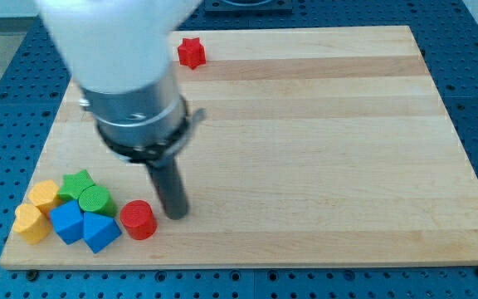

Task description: Slide the red circle close to the green circle

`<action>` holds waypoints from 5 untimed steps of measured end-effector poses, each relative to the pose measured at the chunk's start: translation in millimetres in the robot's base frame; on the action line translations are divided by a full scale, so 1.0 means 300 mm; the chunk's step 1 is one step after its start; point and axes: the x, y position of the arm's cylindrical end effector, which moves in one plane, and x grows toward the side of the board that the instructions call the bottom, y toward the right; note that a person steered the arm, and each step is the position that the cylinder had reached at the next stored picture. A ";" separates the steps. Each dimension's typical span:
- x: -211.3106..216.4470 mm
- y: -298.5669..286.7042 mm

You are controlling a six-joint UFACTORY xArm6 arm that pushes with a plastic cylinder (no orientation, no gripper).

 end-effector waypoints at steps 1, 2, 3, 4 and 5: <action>0.071 0.072; 0.071 -0.016; 0.071 -0.108; 0.071 -0.155; 0.071 -0.179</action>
